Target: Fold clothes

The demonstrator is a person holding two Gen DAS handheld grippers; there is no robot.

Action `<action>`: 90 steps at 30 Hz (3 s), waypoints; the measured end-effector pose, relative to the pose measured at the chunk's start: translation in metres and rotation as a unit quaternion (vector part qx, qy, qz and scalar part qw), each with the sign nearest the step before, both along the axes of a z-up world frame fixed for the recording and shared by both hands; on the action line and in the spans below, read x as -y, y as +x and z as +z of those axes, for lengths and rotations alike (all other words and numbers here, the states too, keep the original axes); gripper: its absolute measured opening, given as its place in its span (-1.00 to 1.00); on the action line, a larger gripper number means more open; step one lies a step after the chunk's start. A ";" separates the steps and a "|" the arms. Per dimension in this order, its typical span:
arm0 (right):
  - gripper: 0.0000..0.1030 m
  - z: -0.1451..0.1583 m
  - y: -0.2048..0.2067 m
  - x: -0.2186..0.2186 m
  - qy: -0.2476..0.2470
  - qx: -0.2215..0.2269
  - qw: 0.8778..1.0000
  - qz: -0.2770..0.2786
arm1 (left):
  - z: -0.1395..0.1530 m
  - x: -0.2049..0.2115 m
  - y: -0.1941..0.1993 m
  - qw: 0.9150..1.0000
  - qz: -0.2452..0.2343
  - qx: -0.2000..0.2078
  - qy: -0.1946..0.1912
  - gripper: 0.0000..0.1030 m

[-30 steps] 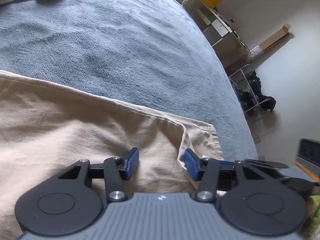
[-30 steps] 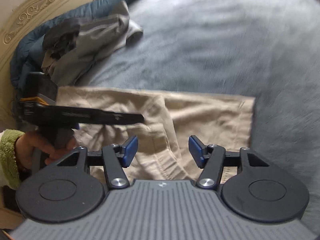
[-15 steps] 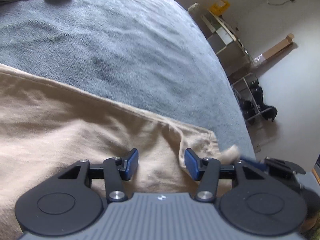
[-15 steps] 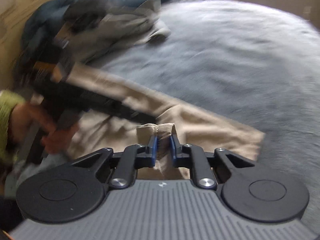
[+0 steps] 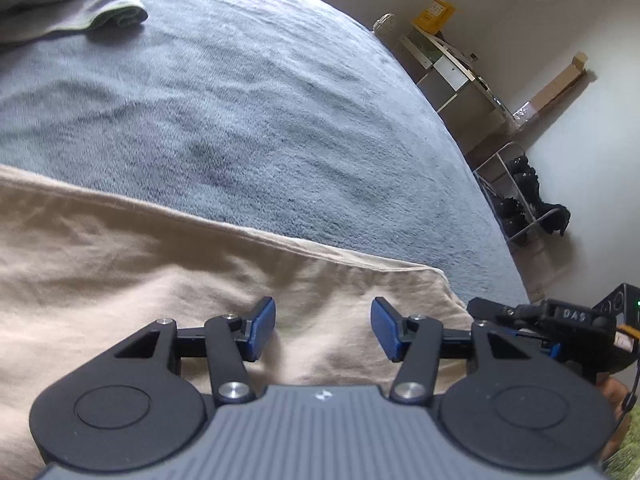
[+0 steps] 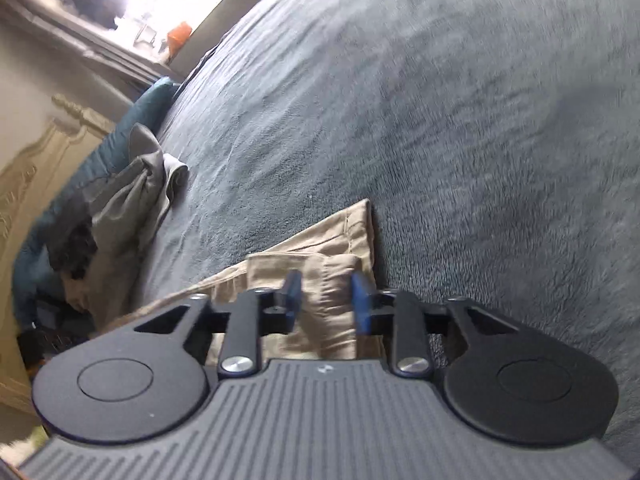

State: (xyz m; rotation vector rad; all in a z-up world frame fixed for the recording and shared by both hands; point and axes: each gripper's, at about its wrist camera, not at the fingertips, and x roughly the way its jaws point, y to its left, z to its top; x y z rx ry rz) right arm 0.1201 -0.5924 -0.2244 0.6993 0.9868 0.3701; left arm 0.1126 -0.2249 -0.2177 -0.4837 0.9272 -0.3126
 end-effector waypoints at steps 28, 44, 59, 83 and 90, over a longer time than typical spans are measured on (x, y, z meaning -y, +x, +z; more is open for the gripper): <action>-1.00 0.035 0.020 0.007 -0.107 0.115 0.986 -0.056 | 0.006 0.026 0.010 0.962 -0.116 0.093 0.230 0.07; -0.08 0.011 -0.031 0.024 -0.041 -0.063 0.996 -0.054 | 0.001 0.019 0.021 0.957 -0.080 0.102 0.259 0.13; -0.77 0.024 -0.050 -0.012 0.035 -0.034 0.998 -0.039 | 0.032 0.140 -0.055 0.942 -0.287 0.120 0.124 0.10; -0.91 0.025 -0.080 -0.007 -0.030 -0.086 0.994 -0.064 | 0.046 0.091 -0.017 0.985 -0.150 0.061 -0.058 -0.95; -0.84 -0.006 -0.085 0.000 -0.004 -0.138 0.986 -0.090 | 0.014 0.134 -0.038 0.969 -0.244 0.030 -0.023 -0.78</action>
